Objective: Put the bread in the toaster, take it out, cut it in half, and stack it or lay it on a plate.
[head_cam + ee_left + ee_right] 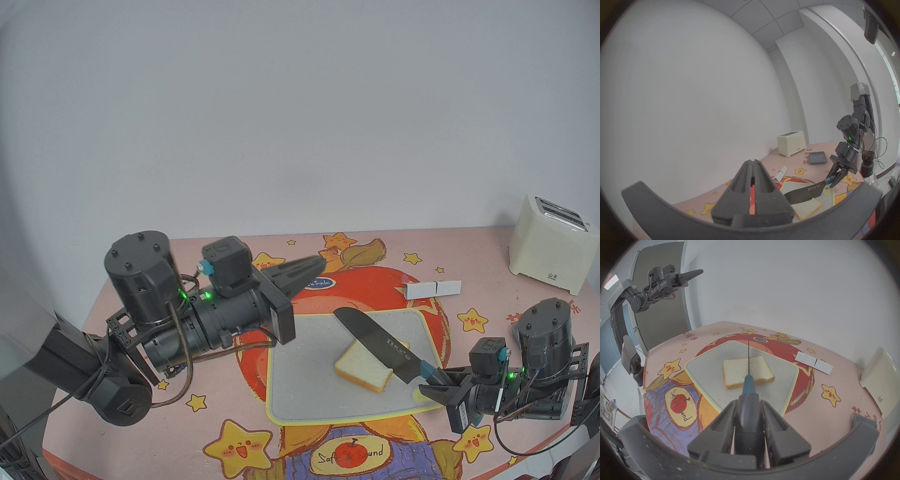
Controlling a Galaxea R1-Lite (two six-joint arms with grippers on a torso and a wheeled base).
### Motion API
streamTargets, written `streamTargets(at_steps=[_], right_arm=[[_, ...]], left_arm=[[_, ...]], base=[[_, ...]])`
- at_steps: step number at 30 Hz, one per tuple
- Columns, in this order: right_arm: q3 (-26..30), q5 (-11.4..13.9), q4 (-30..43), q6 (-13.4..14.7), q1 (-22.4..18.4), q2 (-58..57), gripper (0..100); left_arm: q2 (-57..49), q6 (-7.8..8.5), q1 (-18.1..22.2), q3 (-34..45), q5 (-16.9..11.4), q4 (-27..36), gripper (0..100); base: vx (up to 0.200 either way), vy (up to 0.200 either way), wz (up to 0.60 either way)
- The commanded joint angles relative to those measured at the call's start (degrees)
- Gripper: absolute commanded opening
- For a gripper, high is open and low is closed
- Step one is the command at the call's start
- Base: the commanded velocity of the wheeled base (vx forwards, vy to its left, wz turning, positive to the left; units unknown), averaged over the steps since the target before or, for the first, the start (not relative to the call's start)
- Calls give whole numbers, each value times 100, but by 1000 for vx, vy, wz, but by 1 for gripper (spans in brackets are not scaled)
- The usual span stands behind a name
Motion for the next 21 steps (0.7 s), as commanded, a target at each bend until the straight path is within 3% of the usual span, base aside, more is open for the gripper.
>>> streamTargets(at_steps=[1,7,13,21], right_arm=[[-10,-19,-7,2,-3,-11,0],[-19,-19,-7,19,-3,-2,0],[-19,-19,-7,19,-11,-11,0],[-19,-19,-7,19,-38,-28,0]], left_arm=[[-47,1,-50,-127,126,626,0],[23,27,-67,-690,249,1075,0],[296,36,-357,-1191,240,1690,0],[841,45,-445,-1674,249,1909,0]], base=[[0,0,0],[0,0,0],[0,0,0],[0,0,0]])
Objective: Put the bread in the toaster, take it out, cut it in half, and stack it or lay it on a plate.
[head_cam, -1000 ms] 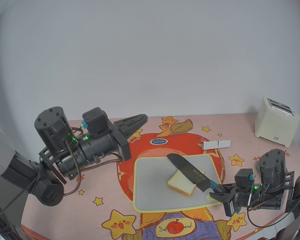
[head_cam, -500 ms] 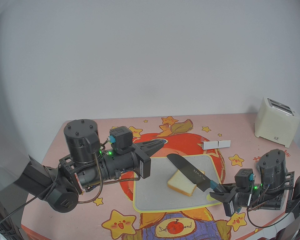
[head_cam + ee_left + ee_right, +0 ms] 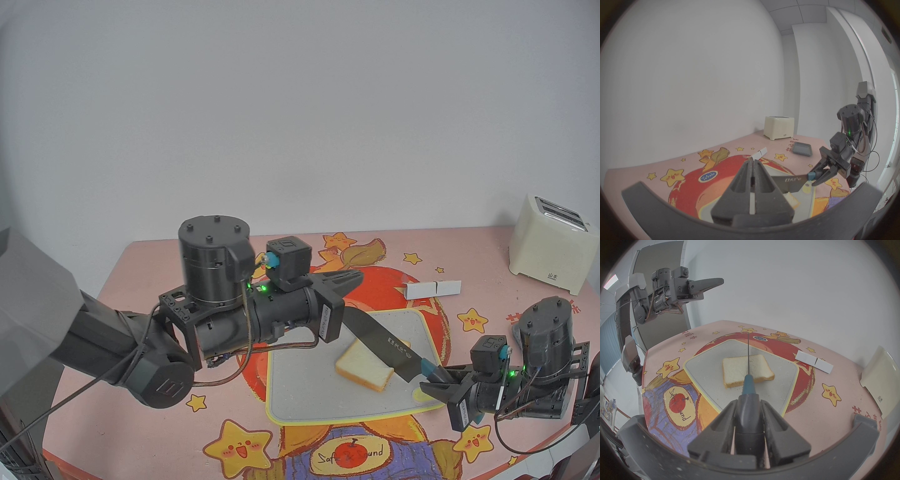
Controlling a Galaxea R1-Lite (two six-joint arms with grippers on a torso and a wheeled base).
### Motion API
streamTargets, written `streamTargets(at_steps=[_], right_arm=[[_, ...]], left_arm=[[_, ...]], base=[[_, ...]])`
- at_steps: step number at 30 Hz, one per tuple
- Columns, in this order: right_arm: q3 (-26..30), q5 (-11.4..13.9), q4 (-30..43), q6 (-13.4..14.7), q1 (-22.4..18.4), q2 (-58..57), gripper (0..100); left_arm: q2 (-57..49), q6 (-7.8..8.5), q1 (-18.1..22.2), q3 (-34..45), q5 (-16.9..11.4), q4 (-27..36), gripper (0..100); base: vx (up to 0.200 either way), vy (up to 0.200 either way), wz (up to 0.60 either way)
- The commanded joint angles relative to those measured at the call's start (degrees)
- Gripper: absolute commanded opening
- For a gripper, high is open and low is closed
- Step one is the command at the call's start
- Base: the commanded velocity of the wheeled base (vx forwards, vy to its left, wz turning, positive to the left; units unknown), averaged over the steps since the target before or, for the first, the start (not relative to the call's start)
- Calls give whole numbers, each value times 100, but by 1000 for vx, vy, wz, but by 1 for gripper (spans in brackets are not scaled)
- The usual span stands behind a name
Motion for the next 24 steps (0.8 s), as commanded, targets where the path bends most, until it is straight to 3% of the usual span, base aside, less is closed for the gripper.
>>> streamTargets(at_steps=[1,17,24], right_arm=[[-9,1,-4,0,-11,-4,0],[-9,1,-4,0,-20,-4,0],[-1,1,-4,0,7,-13,0]], left_arm=[[320,2,-50,-211,1,127,0],[443,11,-191,-246,10,294,0],[804,161,-191,-351,10,294,0]], base=[[0,0,0],[0,0,0],[0,0,0]])
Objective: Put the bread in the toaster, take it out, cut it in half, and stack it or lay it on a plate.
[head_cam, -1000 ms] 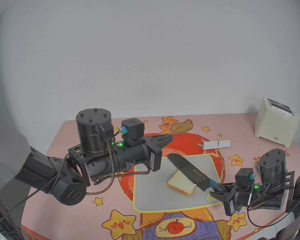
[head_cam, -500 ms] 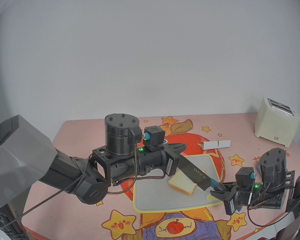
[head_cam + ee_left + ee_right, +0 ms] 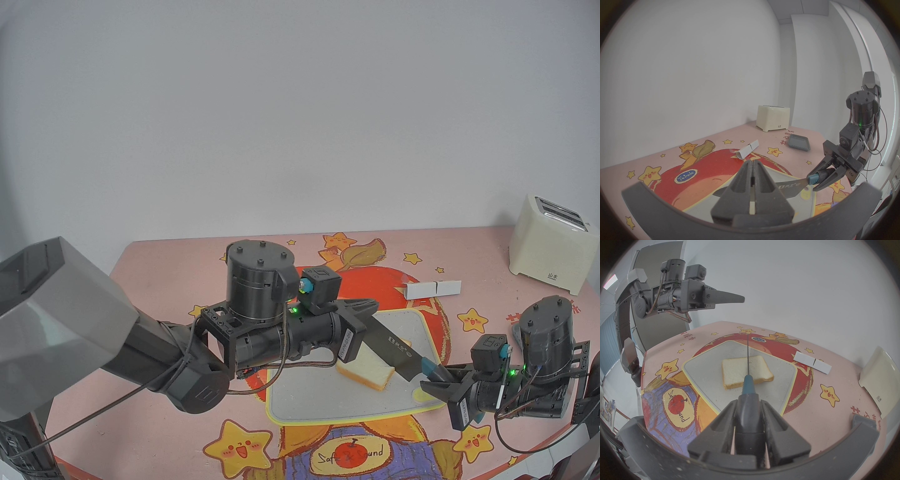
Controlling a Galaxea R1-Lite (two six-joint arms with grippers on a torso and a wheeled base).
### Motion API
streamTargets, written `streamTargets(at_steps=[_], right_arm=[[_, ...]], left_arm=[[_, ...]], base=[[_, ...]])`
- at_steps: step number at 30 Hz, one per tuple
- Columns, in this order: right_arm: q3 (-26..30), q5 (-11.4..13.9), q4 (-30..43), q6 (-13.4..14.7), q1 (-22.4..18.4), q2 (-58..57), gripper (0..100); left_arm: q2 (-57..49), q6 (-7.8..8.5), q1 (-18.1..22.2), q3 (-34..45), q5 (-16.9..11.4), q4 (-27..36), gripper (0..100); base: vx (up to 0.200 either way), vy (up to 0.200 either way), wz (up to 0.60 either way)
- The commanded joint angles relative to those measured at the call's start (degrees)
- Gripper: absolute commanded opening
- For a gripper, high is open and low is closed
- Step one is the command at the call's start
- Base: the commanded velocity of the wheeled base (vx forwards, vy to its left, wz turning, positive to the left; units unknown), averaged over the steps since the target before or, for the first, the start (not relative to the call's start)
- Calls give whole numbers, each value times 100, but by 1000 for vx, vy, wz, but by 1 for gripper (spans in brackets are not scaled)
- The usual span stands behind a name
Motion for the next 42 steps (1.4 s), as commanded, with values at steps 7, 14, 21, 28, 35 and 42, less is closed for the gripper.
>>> streamTargets(at_steps=[7,14,21,28,35,42], right_arm=[[2,1,-1,0,2,-10,0],[-16,1,-10,0,-7,-10,0],[-25,1,-10,0,-7,-28,0],[-51,1,-19,17,-16,-28,0],[-104,1,-27,17,-16,-45,0],[-121,1,-27,17,-25,-98,0]], left_arm=[[280,14,6,-236,0,15,0],[289,14,23,-200,0,15,0],[298,14,32,-174,9,15,0],[298,14,50,-165,9,15,0],[315,14,41,-165,9,15,0],[421,14,50,-156,18,-2,0]], base=[[0,0,0],[0,0,0],[0,0,0],[0,0,0],[0,0,0],[0,0,0]])
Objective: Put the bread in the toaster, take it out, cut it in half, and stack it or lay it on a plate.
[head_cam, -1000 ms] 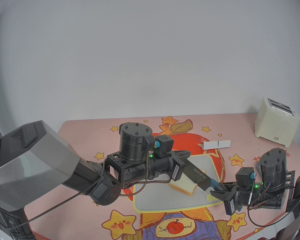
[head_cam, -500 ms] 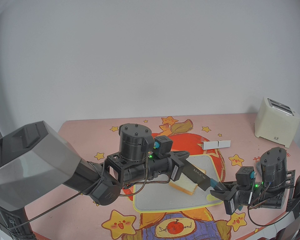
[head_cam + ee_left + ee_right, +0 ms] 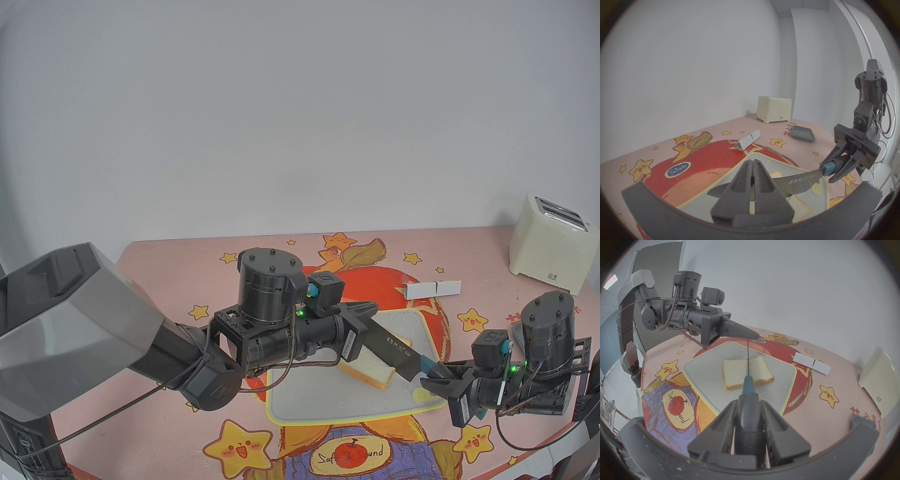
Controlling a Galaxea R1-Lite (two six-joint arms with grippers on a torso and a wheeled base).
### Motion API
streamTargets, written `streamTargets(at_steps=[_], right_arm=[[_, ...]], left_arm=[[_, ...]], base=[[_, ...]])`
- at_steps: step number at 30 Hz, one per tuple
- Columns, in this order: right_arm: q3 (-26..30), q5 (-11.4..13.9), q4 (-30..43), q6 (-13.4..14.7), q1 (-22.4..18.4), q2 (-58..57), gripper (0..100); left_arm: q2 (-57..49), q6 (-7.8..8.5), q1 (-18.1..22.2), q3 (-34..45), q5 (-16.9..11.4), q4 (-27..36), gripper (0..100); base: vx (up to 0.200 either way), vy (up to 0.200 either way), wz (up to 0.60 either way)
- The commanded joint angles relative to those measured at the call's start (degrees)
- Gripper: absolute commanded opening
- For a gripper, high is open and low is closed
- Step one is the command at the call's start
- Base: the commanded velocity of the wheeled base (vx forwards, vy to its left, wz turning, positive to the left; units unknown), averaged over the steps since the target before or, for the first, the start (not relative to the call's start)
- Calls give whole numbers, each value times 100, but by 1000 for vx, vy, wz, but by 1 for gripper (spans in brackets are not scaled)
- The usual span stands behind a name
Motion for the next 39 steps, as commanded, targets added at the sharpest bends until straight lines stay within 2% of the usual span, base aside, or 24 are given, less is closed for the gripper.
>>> streamTargets(at_steps=[1,39], right_arm=[[-8,7,-34,8,2,-55,0],[27,7,-7,-10,-33,24,0]], left_arm=[[62,2,2,14,6,23,0],[27,2,-24,137,6,15,0]], base=[[0,0,0],[0,0,0]])
